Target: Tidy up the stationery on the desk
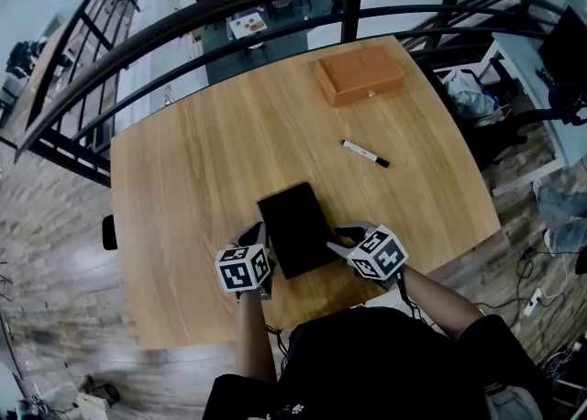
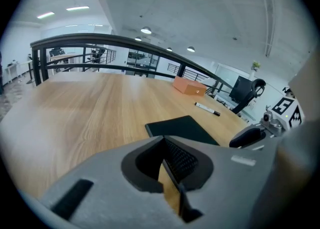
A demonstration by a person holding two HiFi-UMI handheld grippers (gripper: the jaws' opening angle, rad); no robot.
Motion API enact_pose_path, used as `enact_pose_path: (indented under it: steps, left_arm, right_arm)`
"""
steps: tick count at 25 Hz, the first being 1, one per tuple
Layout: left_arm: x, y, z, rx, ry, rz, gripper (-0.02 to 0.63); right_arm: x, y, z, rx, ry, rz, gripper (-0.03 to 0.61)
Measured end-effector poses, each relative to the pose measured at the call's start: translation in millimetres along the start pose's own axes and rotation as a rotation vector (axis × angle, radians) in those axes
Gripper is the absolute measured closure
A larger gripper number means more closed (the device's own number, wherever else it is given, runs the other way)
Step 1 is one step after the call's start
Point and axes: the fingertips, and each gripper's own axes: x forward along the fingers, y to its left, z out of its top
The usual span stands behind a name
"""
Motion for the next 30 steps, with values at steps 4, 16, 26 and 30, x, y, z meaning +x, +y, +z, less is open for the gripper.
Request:
enact_pose_path:
  steps: [4, 16, 26, 30]
  left_arm:
    - [-24.6, -4.5, 16.7, 0.053, -0.067, 0.023, 0.617]
    - [-110.5, -53.2, 73.8, 0.219, -0.341, 0.021, 0.616]
    - [-121.8, -99.7, 96.7, 0.295, -0.413, -0.025, 0.617]
    - [-114.5, -106.6, 99.1, 0.305, -0.408, -0.036, 0.617]
  right_arm:
    - [-24.3, -19.0, 26.9, 0.035, -0.138, -0.072, 0.542]
    - [-92.4, -38.3, 91.9, 0.032, -0.427, -0.163, 0.568]
    - [-132.4, -44.8, 103.2, 0.017, -0.536, -0.208, 0.568]
    - [-140.3, -55.9, 103.2, 0.026, -0.548, -0.233, 0.568]
